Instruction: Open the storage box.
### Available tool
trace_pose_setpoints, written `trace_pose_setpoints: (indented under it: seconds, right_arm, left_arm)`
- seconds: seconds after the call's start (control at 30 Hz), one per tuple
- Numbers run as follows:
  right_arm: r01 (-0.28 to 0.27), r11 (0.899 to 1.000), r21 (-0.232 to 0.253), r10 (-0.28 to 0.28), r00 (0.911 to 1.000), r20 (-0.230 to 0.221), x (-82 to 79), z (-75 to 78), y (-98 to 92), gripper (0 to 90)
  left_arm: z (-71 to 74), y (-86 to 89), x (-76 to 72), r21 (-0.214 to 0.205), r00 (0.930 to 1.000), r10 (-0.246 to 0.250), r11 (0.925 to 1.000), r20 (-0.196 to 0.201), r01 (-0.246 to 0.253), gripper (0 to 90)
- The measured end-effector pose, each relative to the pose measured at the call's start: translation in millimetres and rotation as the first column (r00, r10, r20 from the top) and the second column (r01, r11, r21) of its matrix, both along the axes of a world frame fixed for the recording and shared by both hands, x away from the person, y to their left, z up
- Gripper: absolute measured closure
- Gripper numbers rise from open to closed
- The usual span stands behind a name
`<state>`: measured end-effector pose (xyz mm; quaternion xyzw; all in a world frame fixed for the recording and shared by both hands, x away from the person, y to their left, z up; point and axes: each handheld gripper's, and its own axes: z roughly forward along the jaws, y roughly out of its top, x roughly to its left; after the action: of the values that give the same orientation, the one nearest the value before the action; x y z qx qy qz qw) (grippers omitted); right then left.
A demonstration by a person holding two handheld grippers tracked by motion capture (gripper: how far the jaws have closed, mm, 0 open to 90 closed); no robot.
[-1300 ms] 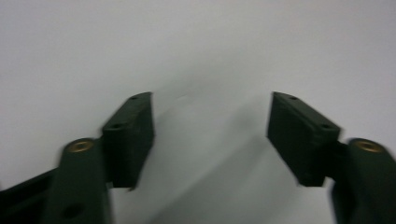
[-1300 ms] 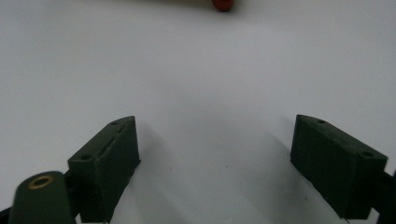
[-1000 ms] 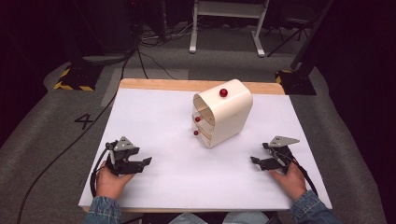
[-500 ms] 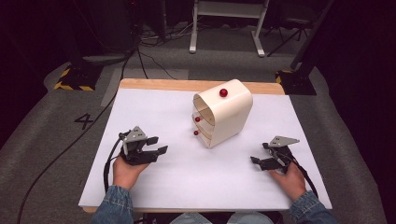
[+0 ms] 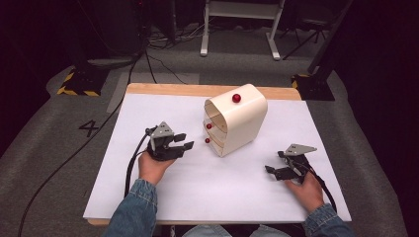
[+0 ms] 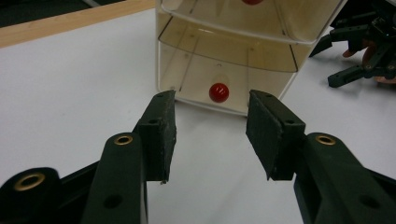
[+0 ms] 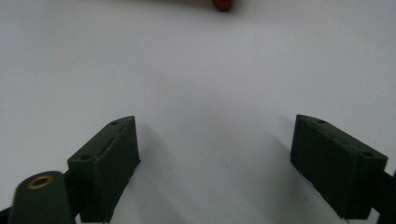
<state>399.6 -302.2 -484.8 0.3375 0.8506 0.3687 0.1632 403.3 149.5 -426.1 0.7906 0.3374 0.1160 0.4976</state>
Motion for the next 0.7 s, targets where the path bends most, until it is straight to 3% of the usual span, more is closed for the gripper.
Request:
trace_pose_setpoints:
  seconds: [0.07, 0.17, 0.2, 0.33, 0.57, 0.7]
  right_arm:
    - [0.001, 1.0, 0.0, -0.001, 1.0, 0.0, -0.1, 0.0, 0.0, 15.4]
    - [0.0, 1.0, 0.001, 0.0, 1.0, -0.001, -0.2, 0.0, 0.1, 15.4]
    - [0.0, 1.0, 0.001, 0.0, 1.0, 0.0, -0.2, 0.0, 0.1, 15.4]
    - [0.0, 1.0, -0.001, 0.0, 1.0, 0.001, -0.2, 0.0, 0.1, 15.3]
    - [0.001, 1.0, -0.001, -0.001, 1.0, 0.001, -0.3, 0.0, 0.2, 15.3]
    - [0.001, 1.0, -0.001, -0.001, 1.0, 0.001, -0.4, 0.0, 0.2, 15.3]
  left_arm:
    - [-2.1, -4.7, 5.2, -0.001, 0.9999, -0.011, 0.9999, -0.004, 0.011, 53.0]
    - [-4.1, -11.3, 11.9, 0.03, 0.9995, -0.032, 0.999, -0.007, 0.033, 54.2]
    - [-5.7, -16.5, 15.4, 0.046, 0.9988, -0.047, 0.9979, 0.016, 0.047, 54.4]
    - [-12.2, -24.9, 22.7, 0.058, 0.9969, -0.068, 0.9961, 0.04, 0.066, 54.4]
    - [-27.2, -44.0, 31.9, 0.094, 0.992, -0.126, 0.9875, -0.008, 0.126, 57.2]
    - [-32.1, -50.5, 36.6, 0.085, 0.9903, -0.134, 0.9869, -0.035, 0.137, 58.1]
